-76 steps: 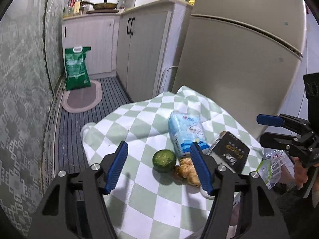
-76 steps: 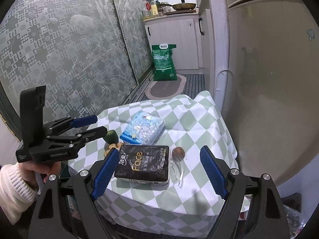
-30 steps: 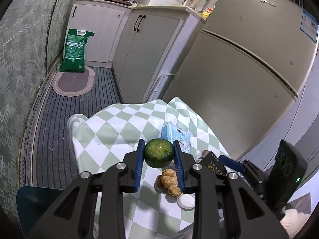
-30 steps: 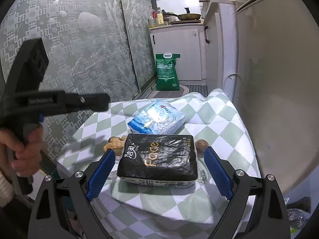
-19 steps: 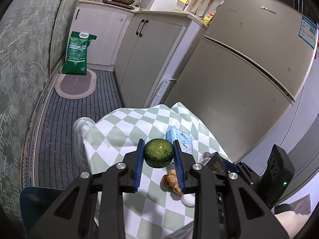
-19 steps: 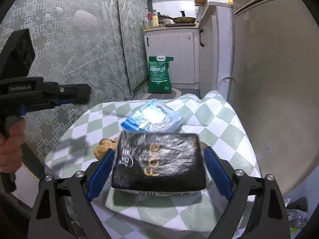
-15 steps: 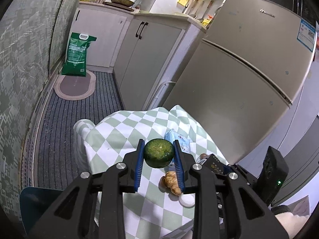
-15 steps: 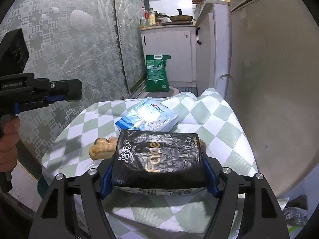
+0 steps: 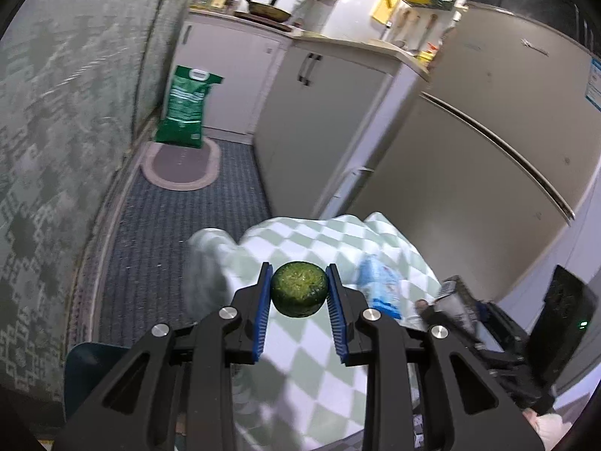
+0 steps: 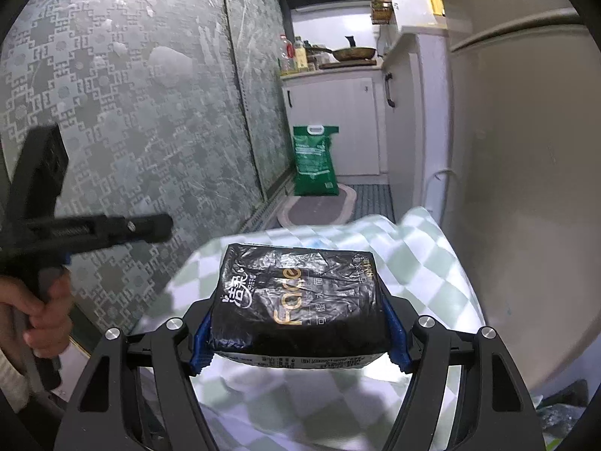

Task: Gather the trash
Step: 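Carry the lime over the teal bin and open the left tool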

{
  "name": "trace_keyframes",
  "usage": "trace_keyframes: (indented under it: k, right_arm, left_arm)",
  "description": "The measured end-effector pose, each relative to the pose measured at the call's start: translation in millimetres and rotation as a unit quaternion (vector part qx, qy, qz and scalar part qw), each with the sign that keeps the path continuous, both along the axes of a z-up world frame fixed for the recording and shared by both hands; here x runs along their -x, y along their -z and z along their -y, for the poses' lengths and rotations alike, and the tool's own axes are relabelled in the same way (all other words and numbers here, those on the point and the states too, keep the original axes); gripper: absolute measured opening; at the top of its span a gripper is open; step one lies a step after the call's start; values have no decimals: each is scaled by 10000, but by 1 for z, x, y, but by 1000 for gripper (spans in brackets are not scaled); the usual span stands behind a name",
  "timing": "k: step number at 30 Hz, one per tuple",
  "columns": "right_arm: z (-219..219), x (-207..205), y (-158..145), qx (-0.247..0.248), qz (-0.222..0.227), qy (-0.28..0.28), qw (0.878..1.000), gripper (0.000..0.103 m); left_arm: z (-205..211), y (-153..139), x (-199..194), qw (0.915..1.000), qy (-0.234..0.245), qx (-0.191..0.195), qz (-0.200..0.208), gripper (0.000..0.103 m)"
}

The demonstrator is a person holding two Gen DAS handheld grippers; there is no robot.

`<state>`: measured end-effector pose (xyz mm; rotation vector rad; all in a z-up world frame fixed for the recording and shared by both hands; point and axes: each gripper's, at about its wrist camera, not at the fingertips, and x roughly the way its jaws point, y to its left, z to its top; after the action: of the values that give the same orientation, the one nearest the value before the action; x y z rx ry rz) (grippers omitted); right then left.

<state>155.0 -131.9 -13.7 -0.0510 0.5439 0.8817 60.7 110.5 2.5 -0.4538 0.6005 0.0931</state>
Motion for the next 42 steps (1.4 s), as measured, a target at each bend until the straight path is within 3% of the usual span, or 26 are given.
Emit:
trace_keyframes:
  k: [9, 21, 32, 42]
  right_arm:
    - [-32, 13, -24, -314, -89, -447, 9985, 72]
    - [-96, 53, -37, -107, -89, -1262, 9919, 73]
    - [-142, 70, -27, 299, -369, -1768, 9831, 73]
    - [-175, 79, -16, 809, -586, -2067, 9733, 73]
  left_arm:
    - [-34, 3, 30, 9972, -702, -172, -179, 30]
    - [-72, 17, 68, 9903, -1203, -384, -575, 30]
    - [-86, 55, 84, 9832, -1097, -471, -1381, 30]
    - [-78, 115, 82, 9666, -556, -616, -2426, 30]
